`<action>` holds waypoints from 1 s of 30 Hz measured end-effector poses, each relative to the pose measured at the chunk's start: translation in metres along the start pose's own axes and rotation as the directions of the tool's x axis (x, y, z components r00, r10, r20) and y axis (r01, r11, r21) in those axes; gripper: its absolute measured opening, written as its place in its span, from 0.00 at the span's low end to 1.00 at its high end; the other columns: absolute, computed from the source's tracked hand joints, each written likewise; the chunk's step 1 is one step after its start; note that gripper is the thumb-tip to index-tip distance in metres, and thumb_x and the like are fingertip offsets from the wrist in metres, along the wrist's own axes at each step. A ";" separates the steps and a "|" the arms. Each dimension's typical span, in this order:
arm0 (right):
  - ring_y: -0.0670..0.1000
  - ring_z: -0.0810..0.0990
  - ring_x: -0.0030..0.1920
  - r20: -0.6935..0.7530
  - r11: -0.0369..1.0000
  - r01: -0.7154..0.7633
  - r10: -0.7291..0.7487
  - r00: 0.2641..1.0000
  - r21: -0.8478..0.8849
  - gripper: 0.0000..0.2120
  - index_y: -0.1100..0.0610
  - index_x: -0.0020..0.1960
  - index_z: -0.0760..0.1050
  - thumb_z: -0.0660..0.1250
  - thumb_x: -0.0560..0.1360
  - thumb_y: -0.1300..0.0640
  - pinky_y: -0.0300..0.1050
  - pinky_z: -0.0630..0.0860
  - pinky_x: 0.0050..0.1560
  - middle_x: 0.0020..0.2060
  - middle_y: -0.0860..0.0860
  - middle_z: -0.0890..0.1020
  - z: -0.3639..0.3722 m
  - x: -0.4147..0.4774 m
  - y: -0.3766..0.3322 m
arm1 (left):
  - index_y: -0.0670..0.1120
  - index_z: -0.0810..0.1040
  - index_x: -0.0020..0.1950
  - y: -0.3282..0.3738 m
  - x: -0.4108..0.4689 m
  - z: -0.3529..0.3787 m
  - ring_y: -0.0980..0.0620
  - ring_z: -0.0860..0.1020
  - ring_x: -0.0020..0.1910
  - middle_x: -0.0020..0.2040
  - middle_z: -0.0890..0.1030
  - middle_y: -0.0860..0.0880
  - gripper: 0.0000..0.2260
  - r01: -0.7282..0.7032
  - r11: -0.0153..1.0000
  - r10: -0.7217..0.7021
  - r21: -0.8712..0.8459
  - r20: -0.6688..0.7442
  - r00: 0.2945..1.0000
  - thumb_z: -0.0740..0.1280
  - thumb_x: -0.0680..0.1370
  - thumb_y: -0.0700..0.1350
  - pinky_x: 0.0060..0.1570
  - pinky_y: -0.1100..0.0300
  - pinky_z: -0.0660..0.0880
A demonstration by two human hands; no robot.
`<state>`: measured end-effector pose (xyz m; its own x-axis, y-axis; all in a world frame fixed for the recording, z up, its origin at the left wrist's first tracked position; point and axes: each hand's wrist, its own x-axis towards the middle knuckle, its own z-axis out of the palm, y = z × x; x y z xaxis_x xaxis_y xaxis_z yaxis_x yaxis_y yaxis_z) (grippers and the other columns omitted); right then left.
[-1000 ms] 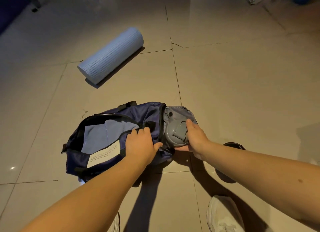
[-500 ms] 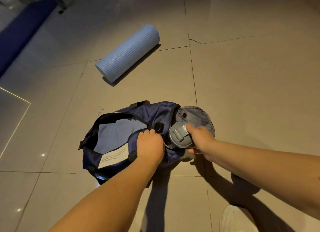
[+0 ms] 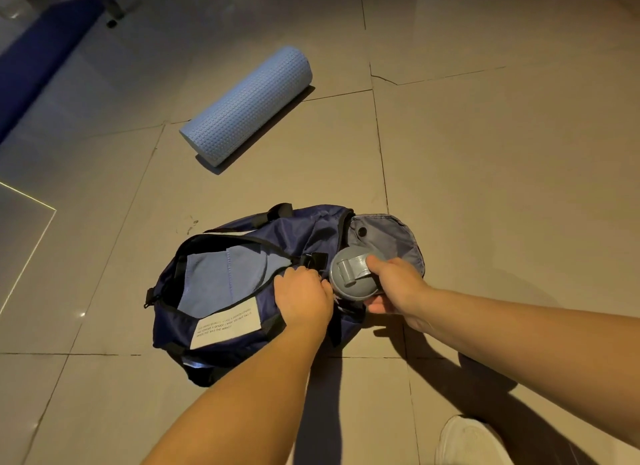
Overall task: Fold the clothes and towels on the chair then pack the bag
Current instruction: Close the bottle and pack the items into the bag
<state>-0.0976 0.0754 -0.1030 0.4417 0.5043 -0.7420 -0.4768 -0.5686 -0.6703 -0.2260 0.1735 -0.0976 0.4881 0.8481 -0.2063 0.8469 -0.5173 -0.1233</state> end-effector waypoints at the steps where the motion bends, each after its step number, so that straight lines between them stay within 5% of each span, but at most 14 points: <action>1: 0.58 0.88 0.46 0.010 1.000 -0.003 0.003 1.000 0.017 0.20 0.55 0.63 0.77 0.66 0.78 0.42 0.56 0.86 0.44 0.52 0.57 0.86 -0.001 -0.002 -0.002 | 0.51 0.81 0.49 -0.001 -0.004 -0.002 0.49 0.76 0.52 0.48 0.81 0.50 0.14 0.008 0.997 -0.009 -0.071 -0.008 1.000 0.58 0.83 0.55 0.56 0.51 0.69; 5: 0.57 0.88 0.42 0.080 0.998 -0.019 0.014 0.997 0.063 0.15 0.56 0.60 0.78 0.67 0.79 0.47 0.48 0.84 0.38 0.46 0.58 0.87 -0.007 -0.016 -0.015 | 0.53 0.78 0.40 -0.013 -0.024 -0.022 0.53 0.77 0.41 0.37 0.79 0.54 0.12 0.048 0.905 -0.066 -0.424 -0.027 0.997 0.63 0.81 0.53 0.55 0.51 0.71; 9: 0.54 0.85 0.37 0.085 0.983 0.024 -0.008 0.996 -0.182 0.17 0.56 0.56 0.77 0.66 0.79 0.43 0.44 0.81 0.34 0.45 0.57 0.85 -0.002 -0.025 -0.023 | 0.53 0.75 0.38 -0.022 -0.046 -0.049 0.54 0.77 0.36 0.34 0.78 0.53 0.11 0.067 0.783 -0.104 -0.618 -0.024 0.994 0.67 0.80 0.52 0.45 0.54 0.76; 12: 0.57 0.84 0.40 0.074 0.901 0.128 -0.107 0.991 -0.414 0.17 0.57 0.49 0.74 0.65 0.74 0.42 0.53 0.85 0.42 0.41 0.56 0.81 0.011 -0.028 -0.024 | 0.54 0.75 0.38 -0.023 -0.059 -0.057 0.55 0.76 0.36 0.34 0.77 0.54 0.11 0.048 0.786 -0.115 -0.617 -0.070 0.991 0.68 0.80 0.52 0.41 0.54 0.77; 15: 0.57 0.84 0.47 0.112 0.828 0.249 -0.223 0.968 -0.502 0.17 0.49 0.61 0.68 0.67 0.75 0.47 0.59 0.83 0.52 0.49 0.53 0.81 0.017 -0.032 -0.029 | 0.55 0.74 0.38 -0.024 -0.063 -0.056 0.57 0.76 0.35 0.35 0.78 0.55 0.11 0.091 0.808 -0.145 -0.582 -0.047 0.988 0.68 0.80 0.53 0.38 0.58 0.76; 18: 0.57 0.86 0.43 0.126 0.854 0.268 -0.237 0.963 -0.447 0.18 0.51 0.64 0.69 0.69 0.77 0.49 0.53 0.85 0.46 0.49 0.54 0.82 0.017 -0.038 -0.033 | 0.54 0.74 0.39 -0.022 -0.061 -0.059 0.57 0.76 0.34 0.35 0.77 0.54 0.11 0.113 0.830 -0.149 -0.546 -0.022 0.989 0.67 0.80 0.53 0.34 0.61 0.71; 22: 0.58 0.87 0.34 0.078 0.921 0.200 -0.185 0.980 -0.334 0.15 0.58 0.53 0.70 0.73 0.75 0.53 0.55 0.86 0.46 0.45 0.58 0.84 0.019 -0.034 -0.036 | 0.54 0.71 0.36 -0.011 -0.061 -0.066 0.55 0.74 0.33 0.33 0.76 0.54 0.13 0.020 0.842 -0.065 -0.539 -0.064 0.996 0.67 0.80 0.52 0.32 0.59 0.66; 25: 0.57 0.82 0.30 0.066 0.942 0.140 -0.126 0.990 -0.304 0.11 0.57 0.48 0.68 0.72 0.77 0.59 0.47 0.82 0.33 0.38 0.59 0.79 0.027 -0.029 -0.037 | 0.54 0.72 0.37 -0.004 -0.063 -0.066 0.56 0.73 0.36 0.36 0.75 0.54 0.12 -0.068 0.862 0.014 -0.503 -0.110 0.994 0.67 0.80 0.51 0.39 0.59 0.67; 30: 0.57 0.82 0.35 0.107 0.973 0.070 -0.048 0.993 -0.220 0.11 0.62 0.51 0.74 0.72 0.79 0.55 0.50 0.85 0.41 0.43 0.63 0.82 0.025 -0.018 -0.037 | 0.53 0.76 0.42 -0.007 -0.057 -0.051 0.53 0.76 0.39 0.38 0.78 0.53 0.10 -0.028 0.888 -0.019 -0.458 -0.099 0.995 0.67 0.81 0.55 0.45 0.55 0.74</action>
<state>-0.1066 0.1034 -0.0658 0.3800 0.5975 -0.7061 -0.2659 -0.6606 -0.7021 -0.2485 0.1351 -0.0351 0.4902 0.8650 -0.1072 0.8352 -0.4311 0.3414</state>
